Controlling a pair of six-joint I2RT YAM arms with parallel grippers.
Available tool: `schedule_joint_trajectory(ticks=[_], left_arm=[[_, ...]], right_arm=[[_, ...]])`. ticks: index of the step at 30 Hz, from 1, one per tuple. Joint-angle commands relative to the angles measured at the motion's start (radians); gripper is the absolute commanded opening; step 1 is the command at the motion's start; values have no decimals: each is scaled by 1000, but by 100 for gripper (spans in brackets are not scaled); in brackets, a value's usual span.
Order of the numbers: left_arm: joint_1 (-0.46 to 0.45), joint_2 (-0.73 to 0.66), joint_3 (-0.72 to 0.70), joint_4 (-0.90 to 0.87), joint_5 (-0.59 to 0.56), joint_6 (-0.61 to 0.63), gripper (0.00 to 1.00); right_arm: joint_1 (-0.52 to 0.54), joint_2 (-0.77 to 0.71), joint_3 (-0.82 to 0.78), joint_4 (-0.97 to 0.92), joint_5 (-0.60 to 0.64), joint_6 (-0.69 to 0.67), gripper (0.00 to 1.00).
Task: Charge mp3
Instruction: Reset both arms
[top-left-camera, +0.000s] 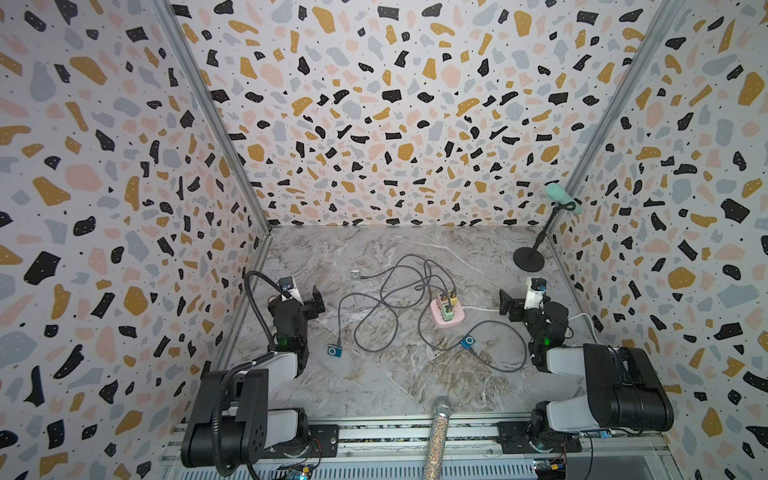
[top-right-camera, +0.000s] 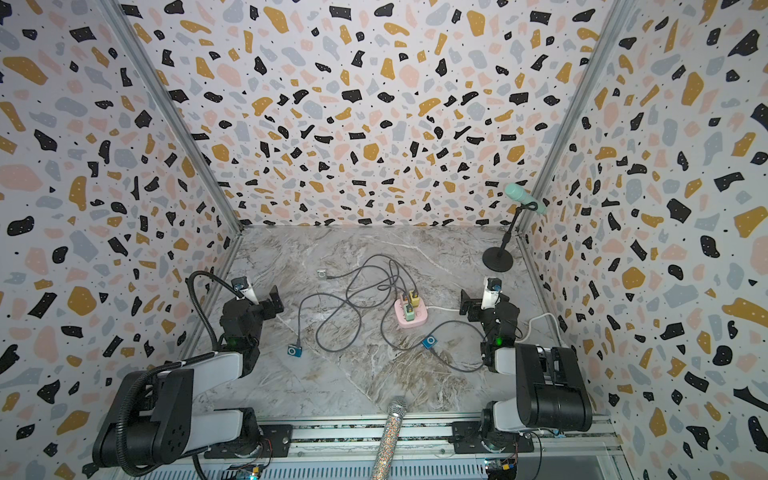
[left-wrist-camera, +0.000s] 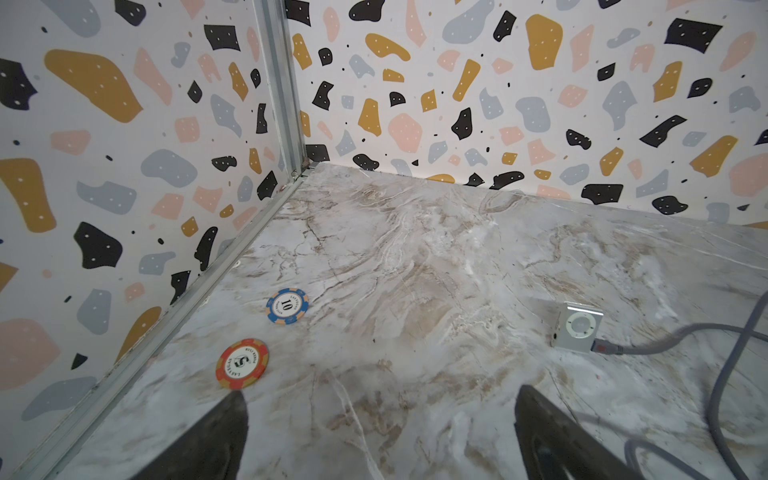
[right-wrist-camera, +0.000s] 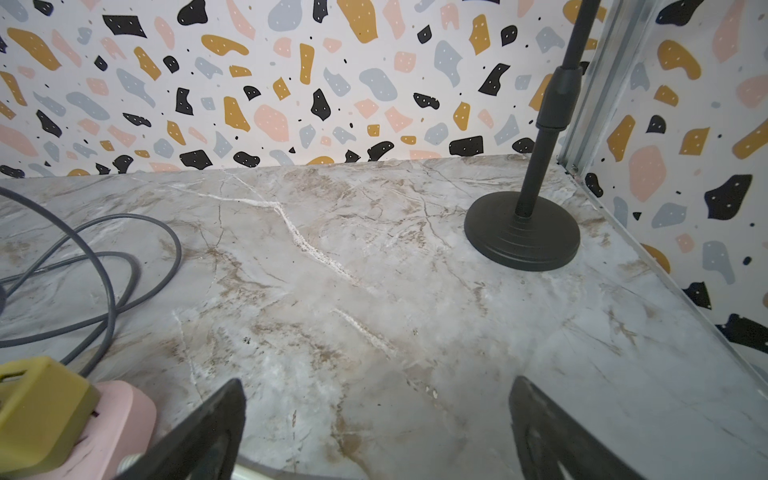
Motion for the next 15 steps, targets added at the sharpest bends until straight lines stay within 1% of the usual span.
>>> schedule_joint_trajectory(ticks=[1, 4, 6, 9, 12, 13, 15], left_arm=[[5, -44, -77, 191, 22, 22, 99], [5, -58, -125, 259, 21, 22, 99], [3, -33, -144, 304, 53, 35, 100], [3, 24, -173, 414, 73, 38, 99], [-1, 71, -125, 365, 56, 35, 99], [-17, 87, -106, 348, 35, 44, 100], [-72, 101, -60, 255, -78, 72, 99]], right_arm=[[51, 13, -29, 100, 0, -64, 99], [103, 67, -61, 206, 81, -96, 99], [109, 62, -51, 167, 86, -103, 99], [109, 62, -49, 169, 86, -103, 99], [106, 67, -48, 166, 84, -99, 99], [104, 69, -42, 161, 79, -96, 99], [95, 72, -37, 153, 66, -94, 99]])
